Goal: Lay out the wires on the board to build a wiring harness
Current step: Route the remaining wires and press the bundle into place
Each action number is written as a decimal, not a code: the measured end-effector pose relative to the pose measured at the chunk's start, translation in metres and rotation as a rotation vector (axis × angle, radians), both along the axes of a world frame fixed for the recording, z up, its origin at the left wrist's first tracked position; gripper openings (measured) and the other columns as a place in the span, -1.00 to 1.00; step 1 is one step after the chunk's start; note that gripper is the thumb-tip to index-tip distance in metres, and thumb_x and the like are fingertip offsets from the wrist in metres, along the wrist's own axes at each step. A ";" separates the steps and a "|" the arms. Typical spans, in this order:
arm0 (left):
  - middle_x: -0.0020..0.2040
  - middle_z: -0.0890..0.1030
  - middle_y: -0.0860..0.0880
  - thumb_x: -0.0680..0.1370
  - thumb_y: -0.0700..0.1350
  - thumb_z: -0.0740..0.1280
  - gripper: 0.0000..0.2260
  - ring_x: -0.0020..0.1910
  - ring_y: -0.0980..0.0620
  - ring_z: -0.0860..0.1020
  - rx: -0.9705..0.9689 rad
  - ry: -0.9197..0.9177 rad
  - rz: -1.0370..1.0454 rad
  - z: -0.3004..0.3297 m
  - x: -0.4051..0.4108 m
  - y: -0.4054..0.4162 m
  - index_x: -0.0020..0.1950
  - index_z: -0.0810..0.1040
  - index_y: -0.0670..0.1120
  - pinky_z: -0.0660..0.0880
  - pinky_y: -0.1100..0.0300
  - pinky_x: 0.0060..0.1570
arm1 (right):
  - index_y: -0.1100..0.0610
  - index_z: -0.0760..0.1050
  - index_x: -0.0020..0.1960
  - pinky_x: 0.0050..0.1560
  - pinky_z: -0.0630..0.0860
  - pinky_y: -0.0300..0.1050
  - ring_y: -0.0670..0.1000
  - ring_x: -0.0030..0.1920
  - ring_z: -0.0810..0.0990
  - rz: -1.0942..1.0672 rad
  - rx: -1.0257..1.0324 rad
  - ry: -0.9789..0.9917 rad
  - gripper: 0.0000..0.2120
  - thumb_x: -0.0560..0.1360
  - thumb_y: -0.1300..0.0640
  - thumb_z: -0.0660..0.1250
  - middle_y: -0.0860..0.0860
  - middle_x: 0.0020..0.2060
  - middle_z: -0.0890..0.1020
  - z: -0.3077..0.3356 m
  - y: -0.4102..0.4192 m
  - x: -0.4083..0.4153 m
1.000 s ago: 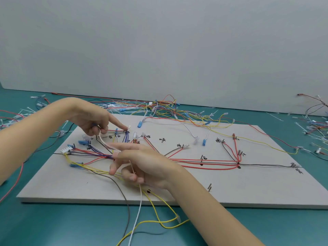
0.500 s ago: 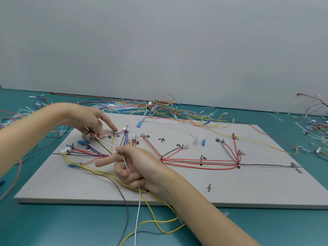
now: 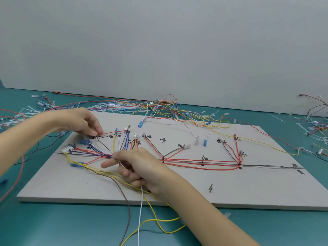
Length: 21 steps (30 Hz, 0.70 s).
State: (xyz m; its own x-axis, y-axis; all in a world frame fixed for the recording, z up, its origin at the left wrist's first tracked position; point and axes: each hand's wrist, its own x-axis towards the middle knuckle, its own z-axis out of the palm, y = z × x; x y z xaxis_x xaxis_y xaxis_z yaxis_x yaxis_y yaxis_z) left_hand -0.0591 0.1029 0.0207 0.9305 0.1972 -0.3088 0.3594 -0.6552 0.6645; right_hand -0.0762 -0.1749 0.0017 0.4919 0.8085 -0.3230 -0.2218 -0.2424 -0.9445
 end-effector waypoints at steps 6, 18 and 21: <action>-0.24 0.71 -0.07 0.40 -0.39 0.48 -0.80 -0.24 -0.01 0.64 0.158 -0.109 -0.008 0.002 -0.005 -0.012 -0.26 0.70 -0.08 0.59 0.17 -0.16 | 0.30 0.62 0.08 -0.65 0.05 -0.33 -0.13 -0.62 0.18 -0.181 -0.006 -0.009 -0.72 0.56 0.10 0.29 -0.03 -0.52 0.40 0.000 -0.003 0.004; -0.26 0.50 0.01 0.29 -0.46 0.27 -0.55 -0.28 0.03 0.50 0.566 -0.355 -0.057 -0.012 -0.025 -0.042 -0.55 0.58 0.09 0.48 0.07 -0.25 | 0.30 0.56 0.20 -0.68 0.20 -0.35 -0.16 -0.64 0.35 0.056 0.032 -0.062 -0.74 0.56 0.20 0.29 -0.01 -0.52 0.54 0.043 -0.046 0.033; -0.27 0.51 0.01 0.28 -0.46 0.28 -0.54 -0.28 0.03 0.50 0.549 -0.380 -0.072 -0.012 -0.029 -0.042 -0.54 0.59 0.10 0.48 0.05 -0.23 | 0.30 0.58 0.18 -0.69 0.16 -0.34 -0.15 -0.64 0.31 0.037 0.017 -0.112 -0.74 0.56 0.21 0.29 0.02 -0.48 0.56 0.051 -0.058 0.041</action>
State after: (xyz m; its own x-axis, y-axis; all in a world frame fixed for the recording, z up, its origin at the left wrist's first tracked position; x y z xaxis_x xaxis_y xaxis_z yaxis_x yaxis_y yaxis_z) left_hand -0.0883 0.0613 0.0089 0.9713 0.1660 0.1706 0.1094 -0.9478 0.2994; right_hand -0.0352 -0.2332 0.0523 0.4939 0.8317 -0.2537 -0.1055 -0.2323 -0.9669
